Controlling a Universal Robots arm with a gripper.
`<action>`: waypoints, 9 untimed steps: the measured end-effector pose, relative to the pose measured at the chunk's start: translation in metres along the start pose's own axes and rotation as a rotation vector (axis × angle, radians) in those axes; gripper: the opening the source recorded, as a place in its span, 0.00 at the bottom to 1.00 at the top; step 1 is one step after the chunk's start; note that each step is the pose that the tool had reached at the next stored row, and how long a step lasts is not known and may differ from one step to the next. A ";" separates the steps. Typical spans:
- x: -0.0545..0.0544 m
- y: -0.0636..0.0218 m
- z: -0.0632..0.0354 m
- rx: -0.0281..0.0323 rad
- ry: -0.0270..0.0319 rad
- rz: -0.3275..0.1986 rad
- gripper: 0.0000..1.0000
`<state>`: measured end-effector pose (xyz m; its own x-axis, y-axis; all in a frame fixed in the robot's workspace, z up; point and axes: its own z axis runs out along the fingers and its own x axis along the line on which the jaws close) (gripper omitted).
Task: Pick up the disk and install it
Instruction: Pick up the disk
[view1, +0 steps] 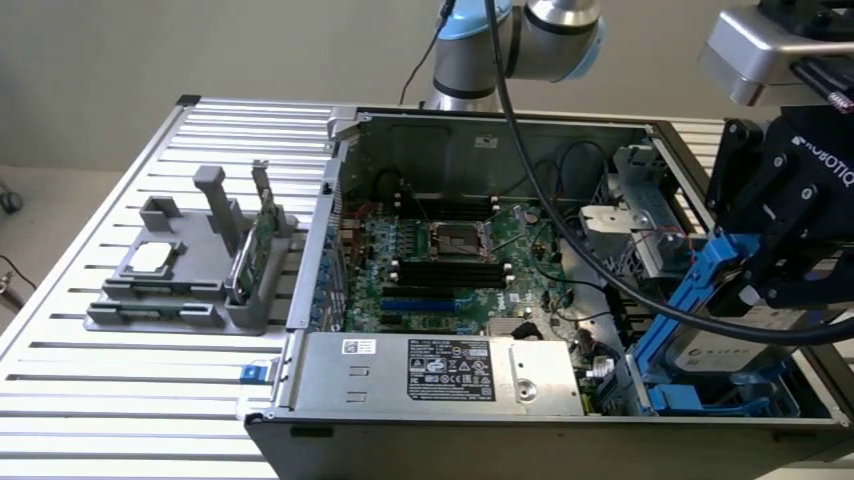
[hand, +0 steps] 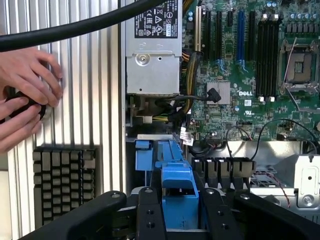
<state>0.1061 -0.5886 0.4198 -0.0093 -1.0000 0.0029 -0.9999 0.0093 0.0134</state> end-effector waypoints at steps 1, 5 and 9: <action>0.000 -0.0003 0.0005 0.0000 0.0001 0.000 0.33; -0.002 -0.0015 0.0029 -0.0001 0.0003 0.000 0.33; -0.004 -0.0023 0.0059 -0.0002 0.0003 0.000 0.33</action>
<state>0.1083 -0.5850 0.4139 -0.0093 -1.0000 0.0032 -0.9999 0.0093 0.0135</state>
